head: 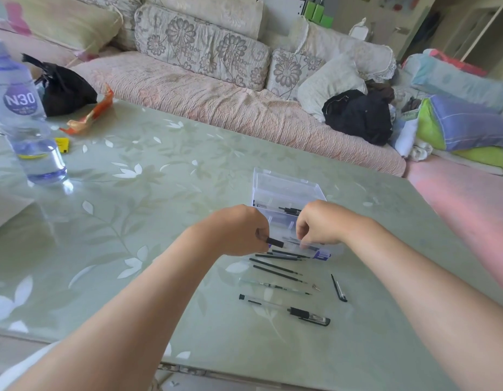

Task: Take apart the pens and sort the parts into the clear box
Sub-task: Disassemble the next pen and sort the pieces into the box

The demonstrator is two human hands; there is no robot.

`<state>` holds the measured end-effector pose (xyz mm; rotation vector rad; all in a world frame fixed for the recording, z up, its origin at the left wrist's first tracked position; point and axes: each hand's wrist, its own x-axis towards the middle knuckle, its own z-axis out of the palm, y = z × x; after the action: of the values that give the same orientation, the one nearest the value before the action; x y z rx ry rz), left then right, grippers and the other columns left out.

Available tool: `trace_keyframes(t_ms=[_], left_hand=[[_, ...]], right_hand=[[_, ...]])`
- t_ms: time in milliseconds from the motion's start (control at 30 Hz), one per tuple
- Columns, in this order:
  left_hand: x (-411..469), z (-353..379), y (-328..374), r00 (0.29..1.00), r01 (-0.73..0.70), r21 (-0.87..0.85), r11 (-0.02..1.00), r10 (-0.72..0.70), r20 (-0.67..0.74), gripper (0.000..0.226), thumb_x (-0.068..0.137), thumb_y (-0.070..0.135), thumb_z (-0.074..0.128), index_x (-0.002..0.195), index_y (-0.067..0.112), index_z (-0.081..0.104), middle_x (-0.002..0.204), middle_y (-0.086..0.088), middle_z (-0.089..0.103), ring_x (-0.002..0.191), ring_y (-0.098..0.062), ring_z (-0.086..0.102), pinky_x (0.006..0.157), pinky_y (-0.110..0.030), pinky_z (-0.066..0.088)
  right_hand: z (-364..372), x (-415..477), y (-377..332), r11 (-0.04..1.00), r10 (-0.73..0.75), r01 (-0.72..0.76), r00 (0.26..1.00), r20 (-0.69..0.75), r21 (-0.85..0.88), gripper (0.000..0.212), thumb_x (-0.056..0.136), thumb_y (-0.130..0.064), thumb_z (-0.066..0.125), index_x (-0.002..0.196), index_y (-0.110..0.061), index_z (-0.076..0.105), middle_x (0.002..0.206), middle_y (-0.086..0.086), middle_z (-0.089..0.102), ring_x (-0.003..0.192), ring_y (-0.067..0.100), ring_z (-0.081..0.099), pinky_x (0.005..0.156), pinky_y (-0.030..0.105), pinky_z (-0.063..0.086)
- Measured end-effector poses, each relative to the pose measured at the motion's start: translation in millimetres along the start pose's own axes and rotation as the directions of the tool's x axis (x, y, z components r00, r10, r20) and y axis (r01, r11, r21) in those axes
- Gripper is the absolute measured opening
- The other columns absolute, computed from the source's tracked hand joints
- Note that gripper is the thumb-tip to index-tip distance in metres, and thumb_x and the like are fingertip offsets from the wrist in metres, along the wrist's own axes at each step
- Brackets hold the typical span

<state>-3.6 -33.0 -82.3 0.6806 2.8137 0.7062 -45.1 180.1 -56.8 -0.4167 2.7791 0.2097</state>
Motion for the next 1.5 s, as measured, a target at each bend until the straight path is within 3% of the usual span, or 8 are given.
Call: trace_keyframes(t_ms=[333,433,567,800,967,1233,1367,1500], left_hand=[[-0.9,0.4,0.4,1.000,0.004,0.012,1.000,-0.004,0.015,0.010,0.085,0.040,0.067,0.088,0.031,0.065,0.095,0.012,0.063,0.088,-0.015,0.059,0.071,-0.024,0.046],[-0.5,1.7,0.9,1.000,0.008,0.017,1.000,-0.008,0.010,0.010,0.085,0.041,0.067,0.087,0.032,0.064,0.095,0.012,0.063,0.086,-0.014,0.059,0.067,-0.023,0.042],[-0.5,1.8,1.1,1.000,0.011,0.024,1.000,-0.011,0.006,0.012,0.086,0.040,0.066,0.092,0.030,0.067,0.097,0.011,0.064,0.088,-0.015,0.059,0.071,-0.024,0.045],[-2.0,-0.7,-0.4,1.000,0.015,-0.019,1.000,-0.014,0.014,0.017,0.084,0.049,0.065,0.092,0.033,0.066,0.096,0.013,0.062,0.082,-0.011,0.057,0.071,-0.025,0.048],[-2.6,-3.1,-2.0,1.000,0.028,-0.054,0.998,-0.027,0.015,0.016,0.086,0.050,0.063,0.085,0.035,0.064,0.079,0.013,0.056,0.061,-0.006,0.049,0.057,-0.023,0.036],[-6.7,2.3,-0.1,0.997,0.046,-0.119,0.992,-0.039,0.059,0.009,0.092,0.037,0.058,0.093,0.033,0.066,0.084,0.010,0.066,0.064,-0.014,0.054,0.060,-0.025,0.044],[-7.8,5.6,0.8,0.995,0.070,-0.167,0.984,-0.057,0.080,0.021,0.097,0.032,0.049,0.105,0.048,0.061,0.072,0.016,0.066,0.058,-0.012,0.053,0.062,-0.026,0.047],[-11.8,8.0,5.1,0.992,0.083,-0.212,0.974,-0.061,0.112,0.026,0.095,0.028,0.049,0.101,0.049,0.062,0.081,0.021,0.067,0.066,-0.015,0.065,0.052,-0.017,0.040]], right_hand=[[-0.2,0.2,2.0,0.996,-0.004,0.005,1.000,0.018,-0.090,0.005,0.073,-0.022,0.070,0.070,-0.026,0.072,0.073,-0.013,0.070,0.075,0.012,0.064,0.065,0.030,0.054],[0.8,0.6,-1.6,0.992,-0.015,0.017,1.000,0.012,-0.129,0.007,0.072,-0.032,0.077,0.070,-0.027,0.073,0.074,-0.012,0.070,0.076,0.011,0.064,0.057,0.025,0.048],[-0.1,0.3,-3.9,0.987,-0.030,0.031,0.999,0.011,-0.155,0.016,0.073,-0.021,0.070,0.060,-0.026,0.063,0.063,-0.012,0.063,0.069,0.014,0.059,0.051,0.021,0.038],[-13.7,-10.2,5.6,1.000,-0.015,0.015,1.000,-0.015,-0.009,0.012,0.078,-0.021,0.059,0.070,-0.025,0.069,0.063,-0.001,0.071,0.044,0.005,0.060,0.059,0.028,0.055],[-17.7,-28.0,9.8,0.986,0.004,0.023,0.987,-0.158,0.167,0.006,0.079,-0.025,0.066,0.080,-0.029,0.070,0.073,-0.012,0.070,0.058,-0.002,0.060,0.061,0.022,0.048],[8.9,-68.1,4.8,0.921,0.106,0.037,0.934,-0.340,0.388,0.009,0.081,-0.027,0.067,0.085,-0.034,0.072,0.074,-0.018,0.066,0.072,-0.001,0.061,0.070,0.021,0.050],[26.9,-82.2,3.7,0.928,0.110,0.048,0.912,-0.395,0.369,0.012,0.083,-0.025,0.064,0.086,-0.033,0.071,0.073,-0.022,0.062,0.070,-0.008,0.055,0.065,0.016,0.044],[39.2,-85.7,7.3,0.945,0.093,0.058,0.898,-0.431,0.323,0.013,0.085,-0.025,0.061,0.087,-0.035,0.069,0.080,-0.020,0.061,0.069,-0.009,0.050,0.064,0.017,0.041]])
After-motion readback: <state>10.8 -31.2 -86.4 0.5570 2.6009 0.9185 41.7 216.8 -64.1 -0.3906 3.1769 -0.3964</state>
